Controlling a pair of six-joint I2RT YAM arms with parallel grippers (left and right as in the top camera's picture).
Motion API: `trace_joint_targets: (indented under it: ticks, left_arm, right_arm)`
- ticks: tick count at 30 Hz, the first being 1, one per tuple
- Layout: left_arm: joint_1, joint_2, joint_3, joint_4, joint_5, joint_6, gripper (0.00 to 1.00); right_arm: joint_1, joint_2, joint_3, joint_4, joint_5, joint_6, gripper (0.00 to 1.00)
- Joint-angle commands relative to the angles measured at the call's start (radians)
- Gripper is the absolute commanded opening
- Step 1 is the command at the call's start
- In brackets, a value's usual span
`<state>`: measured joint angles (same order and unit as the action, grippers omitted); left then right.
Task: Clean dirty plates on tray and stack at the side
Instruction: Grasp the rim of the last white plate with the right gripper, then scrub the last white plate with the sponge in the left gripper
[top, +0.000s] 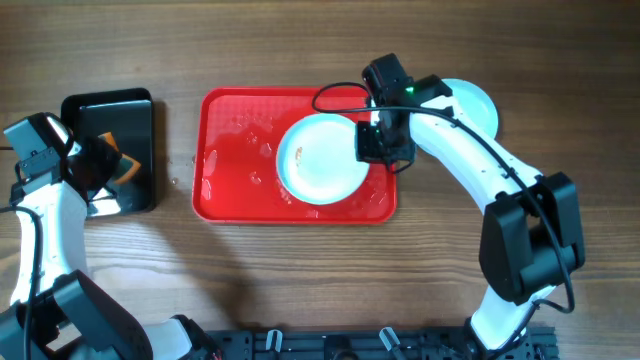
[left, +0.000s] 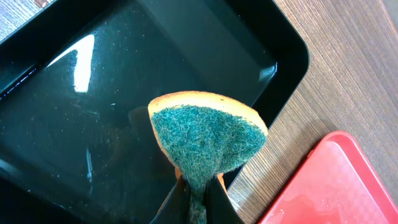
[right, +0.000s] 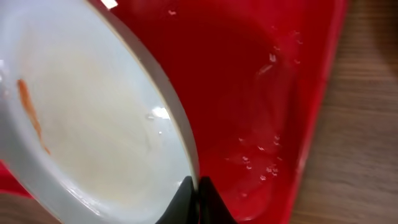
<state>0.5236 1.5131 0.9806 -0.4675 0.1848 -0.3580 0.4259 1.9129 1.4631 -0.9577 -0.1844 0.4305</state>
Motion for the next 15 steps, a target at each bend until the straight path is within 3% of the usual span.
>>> trace_joint_targets:
  ticks: [1,6,15]
  left_arm:
    - [-0.003,0.007,0.001,0.006,0.014,-0.010,0.04]
    - [-0.003,0.005,0.001,0.037,0.119,-0.010,0.04]
    - [-0.006,-0.066,0.001,0.173,0.580,-0.010,0.04]
  right_arm:
    - [0.050,0.031,0.016,0.049,-0.051,0.056,0.04]
    - [0.095,0.081,0.016,0.107,-0.043,0.095,0.05]
    - [0.113,0.201,0.016,0.145,0.010,0.064,0.04]
